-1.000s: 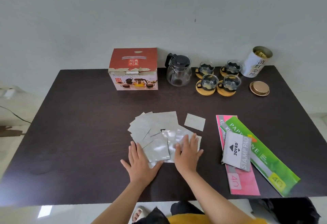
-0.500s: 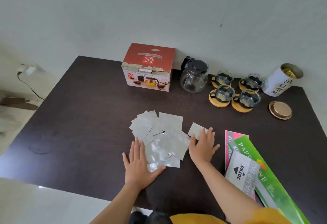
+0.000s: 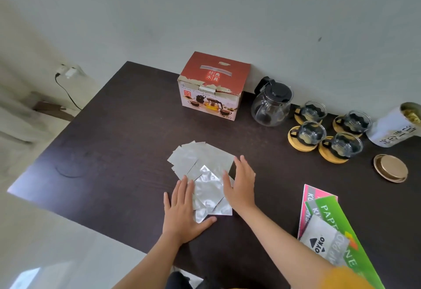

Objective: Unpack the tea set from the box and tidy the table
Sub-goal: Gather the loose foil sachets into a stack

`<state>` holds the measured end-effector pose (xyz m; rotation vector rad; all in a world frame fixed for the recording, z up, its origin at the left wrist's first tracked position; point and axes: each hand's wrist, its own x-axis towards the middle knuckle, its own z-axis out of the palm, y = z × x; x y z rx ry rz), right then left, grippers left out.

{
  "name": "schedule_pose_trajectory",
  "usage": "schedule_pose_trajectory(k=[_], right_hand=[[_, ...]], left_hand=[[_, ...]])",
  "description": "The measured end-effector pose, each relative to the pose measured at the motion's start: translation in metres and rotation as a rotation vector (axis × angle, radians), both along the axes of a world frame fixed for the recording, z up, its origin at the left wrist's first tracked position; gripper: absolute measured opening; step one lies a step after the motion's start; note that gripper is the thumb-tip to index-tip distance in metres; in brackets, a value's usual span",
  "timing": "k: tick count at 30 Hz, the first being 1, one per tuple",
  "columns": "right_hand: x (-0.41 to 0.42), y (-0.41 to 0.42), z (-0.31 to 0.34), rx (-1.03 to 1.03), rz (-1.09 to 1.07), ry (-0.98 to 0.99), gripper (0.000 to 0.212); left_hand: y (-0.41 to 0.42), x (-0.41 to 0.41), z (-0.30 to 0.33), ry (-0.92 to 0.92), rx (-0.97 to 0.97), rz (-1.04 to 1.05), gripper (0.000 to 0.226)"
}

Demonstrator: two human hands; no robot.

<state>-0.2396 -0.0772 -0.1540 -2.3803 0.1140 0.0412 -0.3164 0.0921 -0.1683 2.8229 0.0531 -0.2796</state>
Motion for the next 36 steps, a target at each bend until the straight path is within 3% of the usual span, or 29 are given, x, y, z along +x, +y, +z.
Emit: schedule_pose_trajectory(k=[3,6,10,14,20,25,31,36], right_hand=[[0.038,-0.007,0.004,-0.082,0.027,0.156,0.067],[0.047,-0.009,-0.001,-0.136,0.195,0.246,0.069],[0.020,-0.005,-0.005,-0.096,0.367,0.201,0.063],[-0.018,-0.002,-0.005,-0.053,0.453,0.128,0.072],[0.004,0.014,-0.002,-0.013,0.366,-0.061,0.068],[0.065,0.063,0.016,-0.141,0.512,-0.030,0.058],[0.103,0.097,0.014,-0.406,0.712,0.189,0.055],[0.085,0.081,0.002,-0.398,0.744,0.176,0.053]], left_hand=[[0.000,0.000,0.001,-0.020,0.001,-0.008,0.118],[0.001,0.000,0.000,-0.018,-0.003,-0.011,0.116],[0.000,0.000,-0.002,-0.019,-0.001,-0.006,0.117],[-0.002,0.000,-0.003,-0.021,-0.008,-0.003,0.118],[-0.002,0.001,-0.003,-0.019,-0.013,-0.010,0.115],[-0.002,0.001,0.000,-0.021,-0.008,0.017,0.118],[-0.001,0.001,0.000,-0.038,-0.035,0.024,0.118],[-0.001,0.000,-0.001,-0.021,-0.051,0.060,0.118]])
